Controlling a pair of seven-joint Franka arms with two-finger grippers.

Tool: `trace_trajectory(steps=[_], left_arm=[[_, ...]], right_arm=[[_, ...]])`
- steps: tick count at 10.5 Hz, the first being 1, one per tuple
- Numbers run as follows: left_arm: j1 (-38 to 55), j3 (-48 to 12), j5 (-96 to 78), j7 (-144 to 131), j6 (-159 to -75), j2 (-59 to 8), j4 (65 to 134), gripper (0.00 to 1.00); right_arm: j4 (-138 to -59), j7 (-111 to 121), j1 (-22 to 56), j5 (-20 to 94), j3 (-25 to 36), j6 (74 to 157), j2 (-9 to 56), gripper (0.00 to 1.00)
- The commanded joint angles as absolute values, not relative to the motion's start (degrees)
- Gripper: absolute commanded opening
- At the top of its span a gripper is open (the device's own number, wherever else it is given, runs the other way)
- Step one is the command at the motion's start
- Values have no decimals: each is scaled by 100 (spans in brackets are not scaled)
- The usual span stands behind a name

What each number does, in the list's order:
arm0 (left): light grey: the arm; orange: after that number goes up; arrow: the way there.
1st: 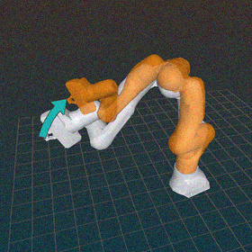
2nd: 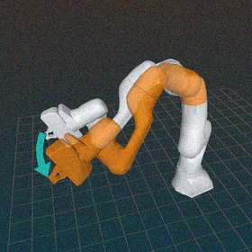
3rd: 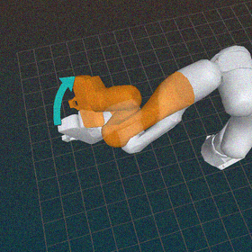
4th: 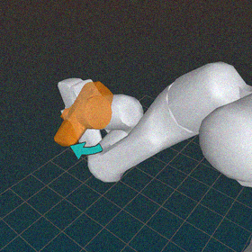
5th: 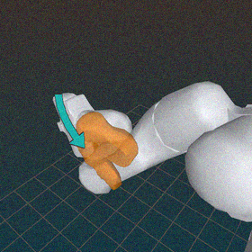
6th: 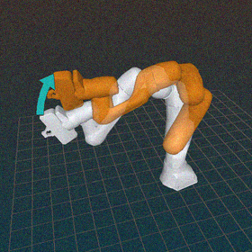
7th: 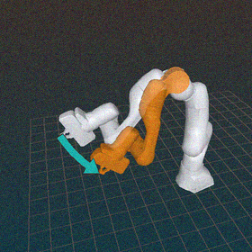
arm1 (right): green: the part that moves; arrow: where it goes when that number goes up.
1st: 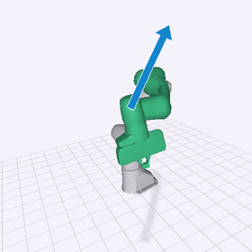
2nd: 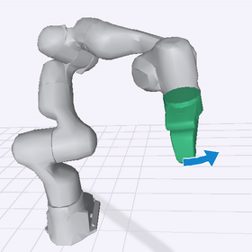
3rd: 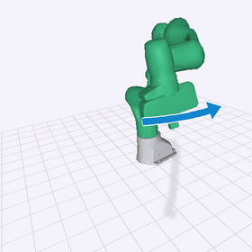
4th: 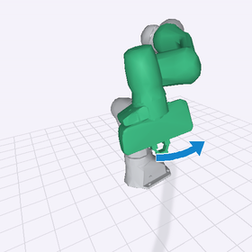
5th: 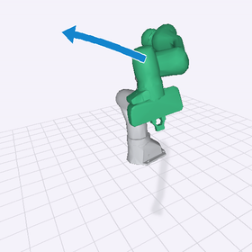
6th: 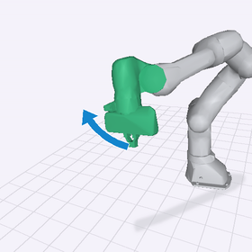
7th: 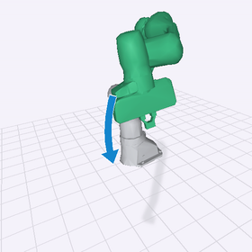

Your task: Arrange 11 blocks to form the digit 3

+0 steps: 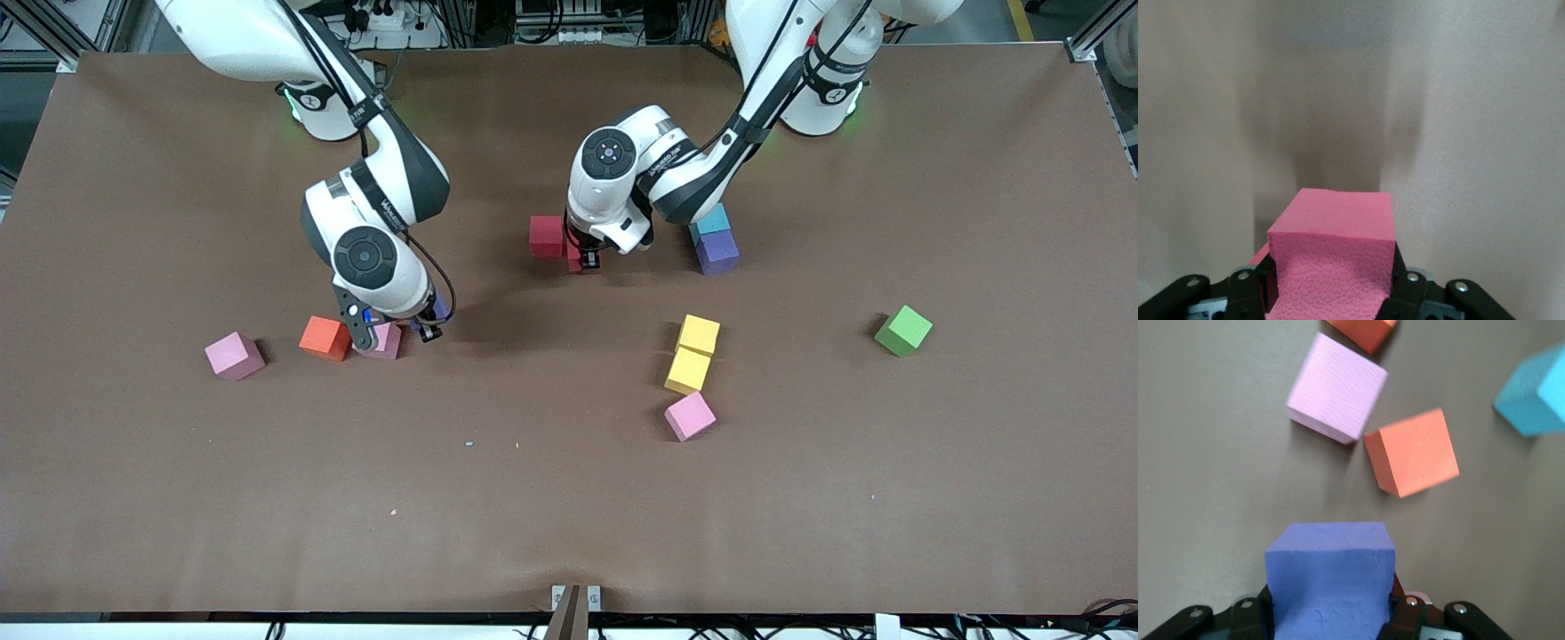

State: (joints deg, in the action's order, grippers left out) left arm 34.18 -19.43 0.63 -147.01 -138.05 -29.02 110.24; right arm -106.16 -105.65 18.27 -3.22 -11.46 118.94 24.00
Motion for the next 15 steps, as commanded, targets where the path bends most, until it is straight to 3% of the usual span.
trace_trajectory(steps=[1,8,15], left_arm=[[3576,-1925,97,-14862,-13860,-2891,11092,7],[3665,-1925,123,-14897,-13860,-2856,11285,7],[3691,-1916,176,-14880,-14044,-3005,11250,7]], right_arm=[[-11212,-11546,1872,-272,-1326,12722,2259,0],[-12058,-13383,1916,-386,-2240,13166,2250,0],[-12349,-14780,1942,-1510,-2927,13394,2241,0]])
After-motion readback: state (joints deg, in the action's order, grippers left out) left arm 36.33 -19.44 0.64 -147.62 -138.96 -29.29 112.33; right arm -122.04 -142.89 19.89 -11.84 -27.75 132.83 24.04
